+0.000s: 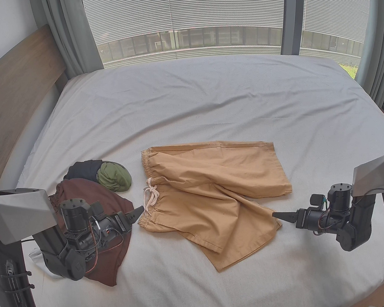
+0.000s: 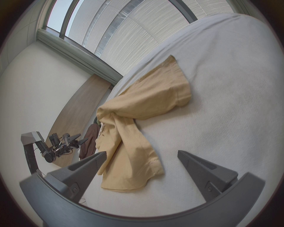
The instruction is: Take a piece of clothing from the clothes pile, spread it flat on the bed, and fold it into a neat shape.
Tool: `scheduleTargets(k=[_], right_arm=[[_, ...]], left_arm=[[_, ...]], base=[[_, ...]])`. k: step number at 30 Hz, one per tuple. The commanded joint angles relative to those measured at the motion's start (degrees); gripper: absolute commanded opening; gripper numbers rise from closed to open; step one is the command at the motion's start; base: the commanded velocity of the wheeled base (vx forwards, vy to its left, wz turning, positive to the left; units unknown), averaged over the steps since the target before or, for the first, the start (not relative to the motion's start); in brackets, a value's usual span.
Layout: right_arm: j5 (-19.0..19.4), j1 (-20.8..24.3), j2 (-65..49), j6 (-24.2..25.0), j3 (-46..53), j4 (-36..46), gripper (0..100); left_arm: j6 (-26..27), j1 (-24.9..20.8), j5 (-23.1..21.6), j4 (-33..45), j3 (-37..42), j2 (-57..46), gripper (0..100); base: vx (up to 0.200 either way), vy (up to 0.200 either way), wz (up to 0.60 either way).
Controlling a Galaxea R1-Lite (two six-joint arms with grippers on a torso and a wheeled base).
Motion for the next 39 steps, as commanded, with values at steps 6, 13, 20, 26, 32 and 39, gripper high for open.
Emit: scheduleTargets(k=[6,13,20,26,32,39], right_arm=[[0.03,1.47,4.15,-1.9,0.04,-0.71,100],[0.03,1.47,4.5,-2.34,-0.05,-1.07,100],[0.47,1.21,4.23,-1.82,0.57,-0.8,100],[1.17,1.12,3.97,2.23,1.27,-1.15,100],[1.26,0.94,4.15,4.25,0.83,-1.33,0],[1.26,0.33,4.5,4.25,0.04,-1.42,0]], left_arm=[[-0.1,-0.08,-0.01,-0.15,-0.14,0.43,100],[-0.1,-0.08,-0.1,-0.41,-0.14,0.34,100],[-0.1,-0.17,-0.1,-0.85,-0.14,0.43,100],[-0.1,-0.17,-0.1,-0.94,-0.14,0.43,100],[-0.1,-0.43,-0.1,-1.02,-0.14,0.43,100],[-0.1,-0.52,-0.1,-1.02,-0.05,0.43,100]], base=[[0.0,0.0,0.0],[0.0,0.0,0.0],[0.0,0.0,0.0],[0.0,0.0,0.0],[0.0,0.0,0.0],[0.0,0.0,0.0]])
